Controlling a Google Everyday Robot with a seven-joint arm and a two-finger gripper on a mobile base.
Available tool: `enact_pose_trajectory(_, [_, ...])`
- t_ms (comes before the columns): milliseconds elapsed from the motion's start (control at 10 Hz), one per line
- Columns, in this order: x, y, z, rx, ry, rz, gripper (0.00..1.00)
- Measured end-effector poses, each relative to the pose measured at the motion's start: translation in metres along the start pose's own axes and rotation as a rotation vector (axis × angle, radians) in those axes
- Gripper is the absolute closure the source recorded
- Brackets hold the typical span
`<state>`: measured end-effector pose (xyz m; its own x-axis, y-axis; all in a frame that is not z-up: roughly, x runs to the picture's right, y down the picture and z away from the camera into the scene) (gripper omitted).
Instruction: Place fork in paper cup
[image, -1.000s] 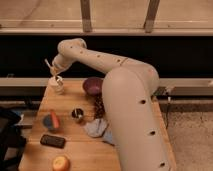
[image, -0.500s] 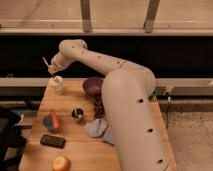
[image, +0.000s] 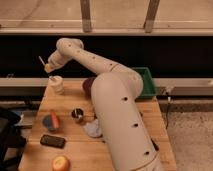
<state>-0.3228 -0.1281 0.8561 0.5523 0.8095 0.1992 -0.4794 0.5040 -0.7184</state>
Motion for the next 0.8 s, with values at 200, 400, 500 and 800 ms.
enact_pose_trajectory(200, [0.0013, -0.0045, 0.0071, -0.019, -0.014, 0.009, 1.0])
enact_pose_trajectory(400, [0.0014, -0.0059, 0.0089, -0.041, -0.06, 0.013, 1.0])
enact_pose_trajectory(500, [0.0022, -0.0081, 0.0051, -0.04, -0.098, 0.008, 1.0])
enact_pose_trajectory(800, [-0.0002, -0.004, 0.0014, -0.035, -0.133, -0.027, 1.0])
